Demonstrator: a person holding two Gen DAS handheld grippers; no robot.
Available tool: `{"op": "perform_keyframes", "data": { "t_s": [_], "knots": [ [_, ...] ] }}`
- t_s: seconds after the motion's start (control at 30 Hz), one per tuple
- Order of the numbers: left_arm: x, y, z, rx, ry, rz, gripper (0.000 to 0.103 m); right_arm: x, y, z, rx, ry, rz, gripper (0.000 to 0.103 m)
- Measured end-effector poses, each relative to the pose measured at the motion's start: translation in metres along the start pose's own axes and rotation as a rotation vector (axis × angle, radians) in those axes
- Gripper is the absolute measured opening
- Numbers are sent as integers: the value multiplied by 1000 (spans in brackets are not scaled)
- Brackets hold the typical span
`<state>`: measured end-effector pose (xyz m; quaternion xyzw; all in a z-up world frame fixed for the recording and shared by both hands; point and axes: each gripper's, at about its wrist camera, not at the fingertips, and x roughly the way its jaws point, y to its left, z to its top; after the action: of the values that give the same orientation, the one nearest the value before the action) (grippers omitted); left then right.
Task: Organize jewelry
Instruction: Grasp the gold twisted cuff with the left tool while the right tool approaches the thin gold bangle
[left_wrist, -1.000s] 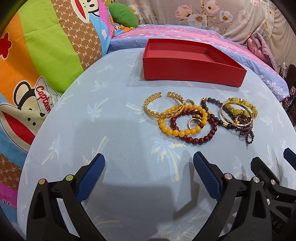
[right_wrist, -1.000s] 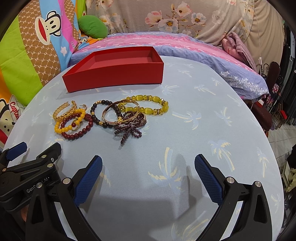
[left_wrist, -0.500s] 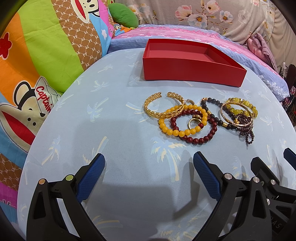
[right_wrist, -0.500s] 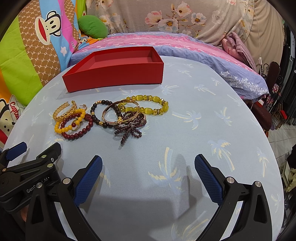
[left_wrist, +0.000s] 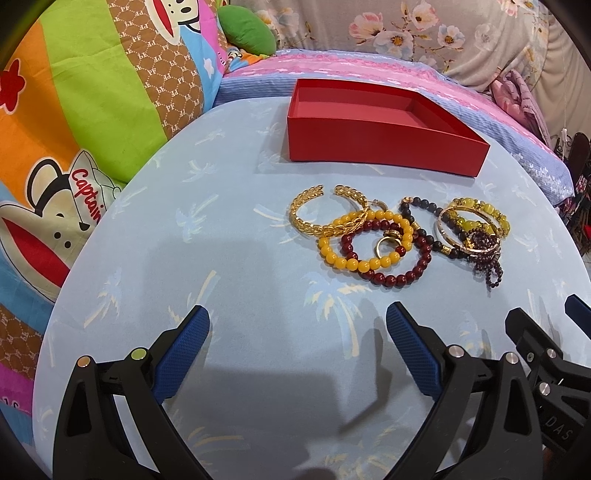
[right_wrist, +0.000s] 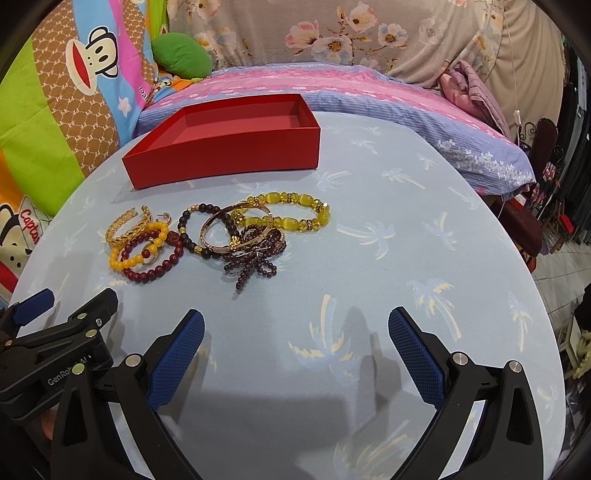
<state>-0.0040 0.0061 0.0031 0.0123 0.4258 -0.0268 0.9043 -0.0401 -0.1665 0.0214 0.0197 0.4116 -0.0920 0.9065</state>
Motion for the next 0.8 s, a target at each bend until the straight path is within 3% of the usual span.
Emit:
{"op": "perform_keyframes", "data": {
  "t_s": [0.43, 0.8],
  "knots": [
    [1, 25, 10, -46, 10, -3, 93, 4, -3, 4, 1, 1, 6, 96],
    [18, 8, 43, -28, 9, -67, 94, 14, -4, 12, -3, 4, 13, 96]
  ]
}}
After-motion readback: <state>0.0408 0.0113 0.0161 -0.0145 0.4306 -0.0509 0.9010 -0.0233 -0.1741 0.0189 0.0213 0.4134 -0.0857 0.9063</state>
